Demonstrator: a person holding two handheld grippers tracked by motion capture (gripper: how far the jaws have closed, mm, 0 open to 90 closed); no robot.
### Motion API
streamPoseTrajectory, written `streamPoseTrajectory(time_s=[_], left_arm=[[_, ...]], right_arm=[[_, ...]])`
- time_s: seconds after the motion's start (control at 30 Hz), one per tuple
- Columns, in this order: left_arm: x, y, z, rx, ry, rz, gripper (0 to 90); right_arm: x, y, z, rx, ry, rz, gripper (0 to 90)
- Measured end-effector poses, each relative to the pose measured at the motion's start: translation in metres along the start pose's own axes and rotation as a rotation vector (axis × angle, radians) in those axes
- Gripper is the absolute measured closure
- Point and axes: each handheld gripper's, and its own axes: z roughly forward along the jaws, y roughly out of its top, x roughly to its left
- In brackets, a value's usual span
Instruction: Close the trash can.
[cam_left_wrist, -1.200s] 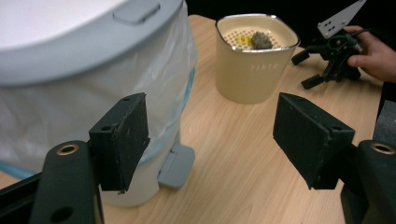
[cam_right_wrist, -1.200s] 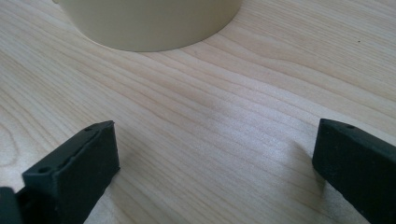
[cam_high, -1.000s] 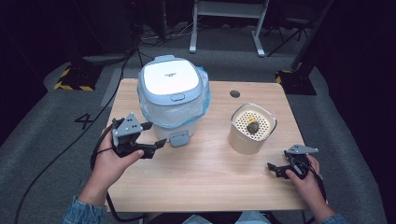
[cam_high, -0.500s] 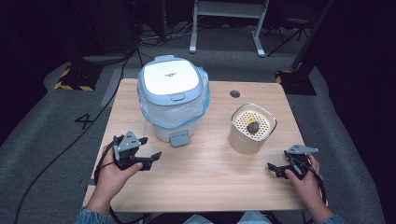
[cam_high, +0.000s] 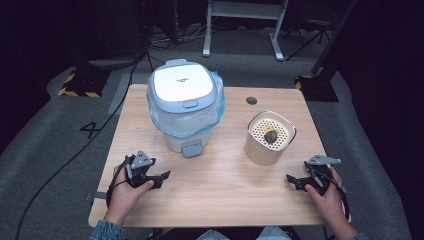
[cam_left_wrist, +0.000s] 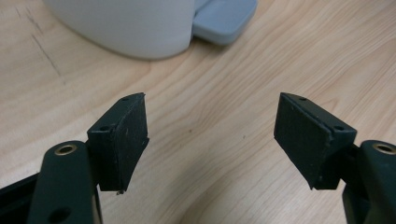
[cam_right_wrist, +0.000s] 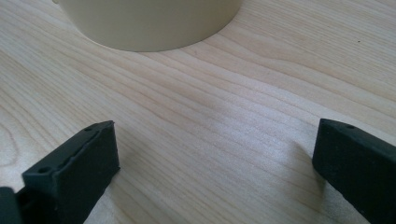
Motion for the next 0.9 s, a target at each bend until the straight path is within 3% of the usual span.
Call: streamPoseTrajectory(time_s=[0.13,0.2,0.33,0.5,0.53,0.63,0.9], left_arm=[[-0.001,-0.005,0.007,0.04,0.008,0.002,26.3],[-0.003,-0.006,0.011,0.084,0.036,0.04,26.1],[-0.008,-0.007,0.018,0.137,0.068,0.07,25.3],[-0.008,-0.01,0.022,0.098,0.057,0.06,23.8],[-0.007,-0.013,0.023,0.077,0.056,0.039,22.6],[-0.005,-0.014,0.022,0.078,0.064,0.004,21.0],[-0.006,-0.014,0.022,0.079,0.079,-0.001,19.7]], right_arm=[[0.0,0.0,0.0,0.0,0.0,0.0,0.5],[0.0,0.0,0.0,0.0,0.0,0.0,0.5],[0.0,0.0,0.0,0.0,0.0,0.0,0.5],[0.0,0.0,0.0,0.0,0.0,0.0,0.5],[0.0,0.0,0.0,0.0,0.0,0.0,0.5],[0.0,0.0,0.0,0.0,0.0,0.0,0.5],[0.0,0.0,0.0,0.0,0.0,0.0,0.5]])
